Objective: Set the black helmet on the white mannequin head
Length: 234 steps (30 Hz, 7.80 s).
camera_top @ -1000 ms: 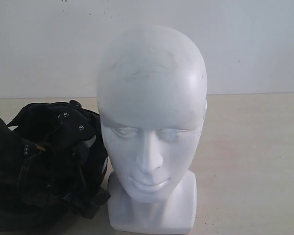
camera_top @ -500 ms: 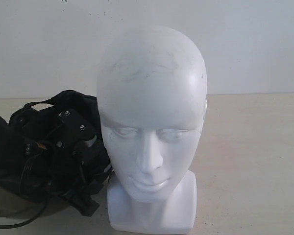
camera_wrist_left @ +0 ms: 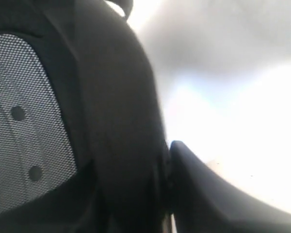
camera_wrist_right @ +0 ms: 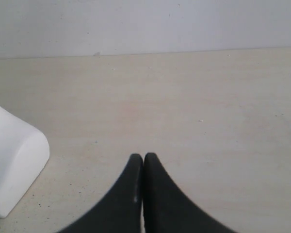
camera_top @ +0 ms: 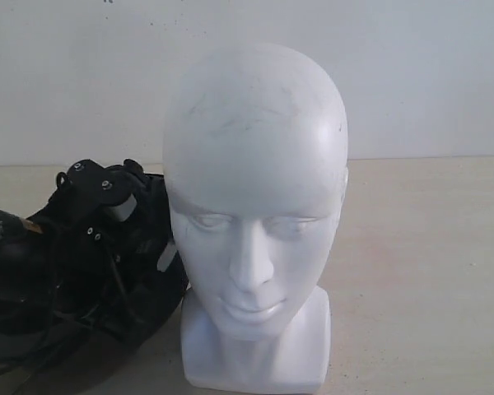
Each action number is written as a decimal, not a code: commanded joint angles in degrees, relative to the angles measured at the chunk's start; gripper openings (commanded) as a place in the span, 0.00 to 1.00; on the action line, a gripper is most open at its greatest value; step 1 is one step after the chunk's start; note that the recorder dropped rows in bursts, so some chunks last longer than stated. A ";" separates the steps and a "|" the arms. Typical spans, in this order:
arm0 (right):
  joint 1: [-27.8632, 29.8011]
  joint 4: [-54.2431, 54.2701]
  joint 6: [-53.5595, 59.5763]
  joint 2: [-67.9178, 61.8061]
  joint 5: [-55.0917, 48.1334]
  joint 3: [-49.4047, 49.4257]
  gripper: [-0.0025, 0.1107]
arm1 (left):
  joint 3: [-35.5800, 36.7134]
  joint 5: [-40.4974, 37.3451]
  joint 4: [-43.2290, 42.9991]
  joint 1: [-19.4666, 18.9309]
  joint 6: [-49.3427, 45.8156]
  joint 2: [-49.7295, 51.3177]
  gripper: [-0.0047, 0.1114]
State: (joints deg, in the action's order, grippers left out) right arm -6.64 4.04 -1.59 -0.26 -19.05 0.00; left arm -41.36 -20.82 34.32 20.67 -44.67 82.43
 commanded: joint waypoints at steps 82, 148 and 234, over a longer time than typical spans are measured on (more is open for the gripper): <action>0.37 0.15 0.30 0.26 0.60 0.00 0.02 | 7.94 -8.11 -0.26 0.54 -8.85 0.89 0.08; 0.37 0.15 0.30 0.26 0.60 0.00 0.02 | 7.94 -19.90 -0.76 0.54 16.84 -56.60 0.08; 0.37 0.15 0.30 0.26 0.60 0.00 0.02 | 4.51 90.78 -49.25 0.54 143.51 -37.92 0.08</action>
State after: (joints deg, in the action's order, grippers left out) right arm -6.64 4.04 -1.59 -0.26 -19.05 0.00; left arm -33.20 64.68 -14.35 21.05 95.61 41.10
